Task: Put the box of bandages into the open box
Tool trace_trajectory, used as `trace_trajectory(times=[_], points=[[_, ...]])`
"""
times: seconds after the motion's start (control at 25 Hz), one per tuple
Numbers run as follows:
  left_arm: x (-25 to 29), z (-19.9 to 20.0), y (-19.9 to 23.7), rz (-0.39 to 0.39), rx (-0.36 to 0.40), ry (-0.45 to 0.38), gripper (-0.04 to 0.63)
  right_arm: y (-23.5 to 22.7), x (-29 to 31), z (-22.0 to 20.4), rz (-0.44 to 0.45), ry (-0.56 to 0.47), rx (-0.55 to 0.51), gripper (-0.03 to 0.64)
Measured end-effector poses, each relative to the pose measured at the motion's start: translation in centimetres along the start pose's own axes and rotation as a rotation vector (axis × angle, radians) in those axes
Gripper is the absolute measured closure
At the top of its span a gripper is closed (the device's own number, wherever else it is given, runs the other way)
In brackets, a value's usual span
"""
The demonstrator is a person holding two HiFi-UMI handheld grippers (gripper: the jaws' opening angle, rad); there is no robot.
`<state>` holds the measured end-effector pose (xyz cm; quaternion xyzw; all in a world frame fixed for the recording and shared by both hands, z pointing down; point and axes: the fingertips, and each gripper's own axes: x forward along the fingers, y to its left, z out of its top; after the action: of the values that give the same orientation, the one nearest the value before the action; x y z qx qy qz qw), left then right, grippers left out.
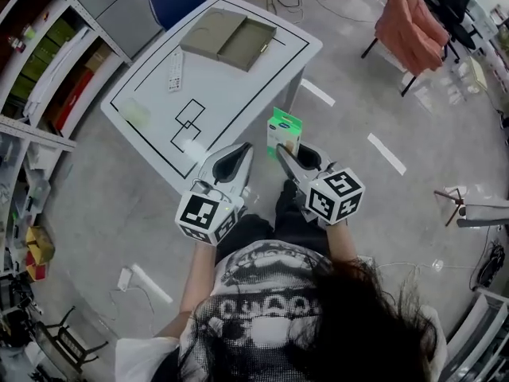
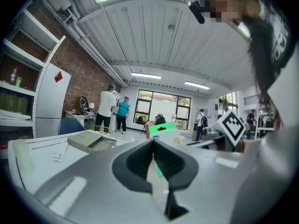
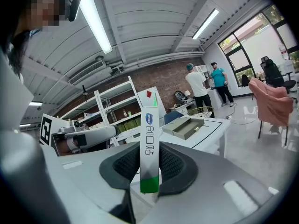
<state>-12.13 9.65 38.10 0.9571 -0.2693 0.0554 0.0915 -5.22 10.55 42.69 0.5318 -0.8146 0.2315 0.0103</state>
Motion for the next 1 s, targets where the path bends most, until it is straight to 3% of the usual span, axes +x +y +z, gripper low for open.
trace_trajectory(times=[0.52, 1.0], points=[[14.5, 3.7, -0.7, 0.127, 0.013, -0.021, 0.595, -13.2, 2.0, 6.5, 0.128, 0.027, -0.005, 0.526], [17.5, 3.6, 0.3, 0.282, 0.002, -0.025, 0.595, -17.1, 3.8, 7.1, 0.247, 0.076, -0.008, 0.526]])
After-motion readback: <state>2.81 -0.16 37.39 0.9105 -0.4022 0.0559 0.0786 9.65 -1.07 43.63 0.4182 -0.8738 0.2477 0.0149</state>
